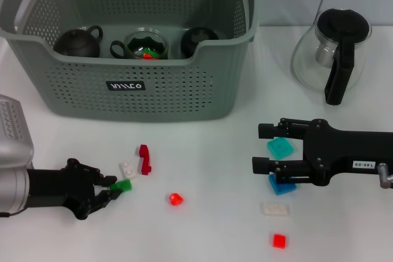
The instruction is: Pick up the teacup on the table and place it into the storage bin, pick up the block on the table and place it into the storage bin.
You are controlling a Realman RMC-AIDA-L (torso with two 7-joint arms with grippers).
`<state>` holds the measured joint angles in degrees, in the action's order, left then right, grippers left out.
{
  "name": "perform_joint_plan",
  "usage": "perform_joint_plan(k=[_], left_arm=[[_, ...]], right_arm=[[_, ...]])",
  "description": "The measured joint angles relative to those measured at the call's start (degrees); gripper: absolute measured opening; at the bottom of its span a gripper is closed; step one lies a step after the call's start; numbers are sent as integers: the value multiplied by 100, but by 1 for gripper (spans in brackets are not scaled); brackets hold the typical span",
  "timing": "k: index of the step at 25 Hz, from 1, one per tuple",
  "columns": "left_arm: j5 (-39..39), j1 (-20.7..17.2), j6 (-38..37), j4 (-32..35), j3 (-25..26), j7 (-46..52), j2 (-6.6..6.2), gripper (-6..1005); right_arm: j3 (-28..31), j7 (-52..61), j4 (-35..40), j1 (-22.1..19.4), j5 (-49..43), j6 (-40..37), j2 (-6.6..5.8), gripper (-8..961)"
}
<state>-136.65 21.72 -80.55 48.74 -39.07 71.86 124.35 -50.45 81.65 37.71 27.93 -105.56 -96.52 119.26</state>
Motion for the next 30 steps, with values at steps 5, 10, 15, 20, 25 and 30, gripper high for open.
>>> perform_joint_plan(k=[5, 10, 15, 20, 25, 30], left_arm=[[8, -3, -60, 62, 8, 82, 2, 227], [148, -9, -597, 425, 314, 327, -27, 192], [599, 139, -1934, 501, 1133, 369, -249, 203], [1597, 537, -3615, 157, 2398, 837, -688, 214], [3172, 881, -3528, 234, 2529, 2448, -820, 225], [3179, 1452, -2226, 844, 1813, 3764, -922, 236]], right_arm=[[0, 0, 0, 16, 0, -23, 0, 836], [0, 3, 0, 14, 0, -26, -14, 836], [0, 7, 0, 18, 0, -32, -18, 836], [1, 8, 0, 20, 1, -32, -18, 835], [0, 9, 0, 32, 0, 4, -3, 835], [-2, 8, 0, 18, -1, 9, 6, 835]])
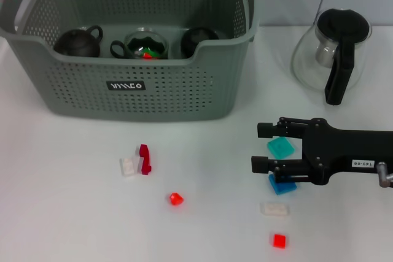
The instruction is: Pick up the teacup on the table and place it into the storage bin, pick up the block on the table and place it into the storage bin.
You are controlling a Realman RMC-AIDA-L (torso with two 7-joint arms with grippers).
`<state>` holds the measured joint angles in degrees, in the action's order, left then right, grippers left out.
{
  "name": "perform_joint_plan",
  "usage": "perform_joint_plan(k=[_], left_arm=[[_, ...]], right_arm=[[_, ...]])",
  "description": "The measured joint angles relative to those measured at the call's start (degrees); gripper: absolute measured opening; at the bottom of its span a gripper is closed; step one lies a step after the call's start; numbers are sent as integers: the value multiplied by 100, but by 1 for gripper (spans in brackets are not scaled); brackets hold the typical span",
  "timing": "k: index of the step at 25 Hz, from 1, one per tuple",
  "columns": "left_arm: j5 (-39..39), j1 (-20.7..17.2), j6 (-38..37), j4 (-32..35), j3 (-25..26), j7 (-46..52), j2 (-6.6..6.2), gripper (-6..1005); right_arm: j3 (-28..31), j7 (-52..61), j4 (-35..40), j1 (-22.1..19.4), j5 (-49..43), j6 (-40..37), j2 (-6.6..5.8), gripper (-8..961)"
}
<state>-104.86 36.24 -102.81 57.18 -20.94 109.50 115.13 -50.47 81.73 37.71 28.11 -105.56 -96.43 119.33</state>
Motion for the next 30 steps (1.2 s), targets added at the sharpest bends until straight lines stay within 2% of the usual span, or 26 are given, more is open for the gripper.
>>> perform_joint_plan(k=[3, 5, 8, 11, 14, 16, 26, 30], left_arm=[[-716, 182, 1205, 513, -1134, 658, -34, 242], [-1471, 279, 1977, 819, -1844, 1125, -1, 247], [-2552, 457, 2717, 969, -2589, 1725, 71, 253], [-3438, 616, 3062, 970, -3054, 2040, 228, 260], [-3947, 703, 3221, 968, -3196, 2156, 404, 267], [-4181, 765, 3295, 950, -3210, 2261, 477, 271], [-4223, 842, 3549, 761, -3234, 2497, 536, 293], [-4090, 823, 3553, 851, -3189, 2506, 573, 449]], right_arm=[[1, -10, 0, -21, 0, 0, 1, 836], [1, -14, 0, -34, 1, 1, 2, 836], [2, -16, 0, -41, 5, 3, 3, 836], [1, -18, 0, -42, 9, 4, 3, 836], [2, -17, 0, -39, 8, 6, 3, 836], [2, -18, 0, -36, 8, 8, 3, 836], [2, -3, 0, -33, 1, 11, 11, 835], [2, -12, 0, -44, 1, 9, 12, 835]])
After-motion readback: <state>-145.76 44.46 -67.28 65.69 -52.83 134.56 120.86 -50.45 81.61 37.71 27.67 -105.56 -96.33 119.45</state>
